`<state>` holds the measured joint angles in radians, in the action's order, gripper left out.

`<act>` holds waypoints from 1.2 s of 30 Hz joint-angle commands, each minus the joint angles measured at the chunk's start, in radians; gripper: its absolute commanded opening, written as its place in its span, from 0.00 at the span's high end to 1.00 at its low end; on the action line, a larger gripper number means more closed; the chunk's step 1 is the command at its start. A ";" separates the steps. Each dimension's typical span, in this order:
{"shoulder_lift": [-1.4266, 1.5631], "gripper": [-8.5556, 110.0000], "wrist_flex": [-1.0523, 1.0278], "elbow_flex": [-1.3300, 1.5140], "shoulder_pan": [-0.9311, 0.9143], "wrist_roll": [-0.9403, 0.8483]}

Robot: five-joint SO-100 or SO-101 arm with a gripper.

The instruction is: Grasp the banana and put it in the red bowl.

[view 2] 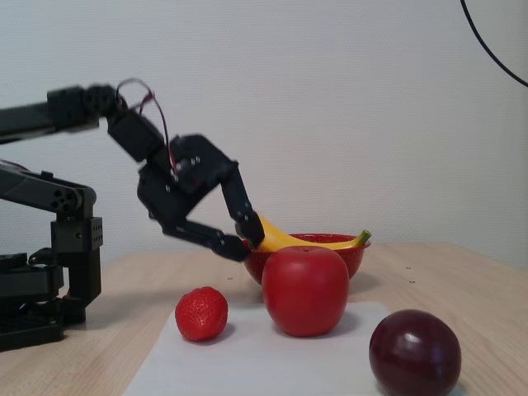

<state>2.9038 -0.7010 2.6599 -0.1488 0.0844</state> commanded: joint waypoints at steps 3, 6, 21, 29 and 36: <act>0.092 0.93 0.222 0.081 0.014 -0.044; 0.133 0.93 0.359 0.199 0.014 -0.071; 0.307 0.93 0.304 0.443 -0.002 -0.153; 0.374 0.93 0.018 0.443 0.021 -0.155; 0.376 0.93 -0.143 0.445 0.029 -0.160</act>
<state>3.2858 -0.7977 3.1063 -0.1350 -0.0614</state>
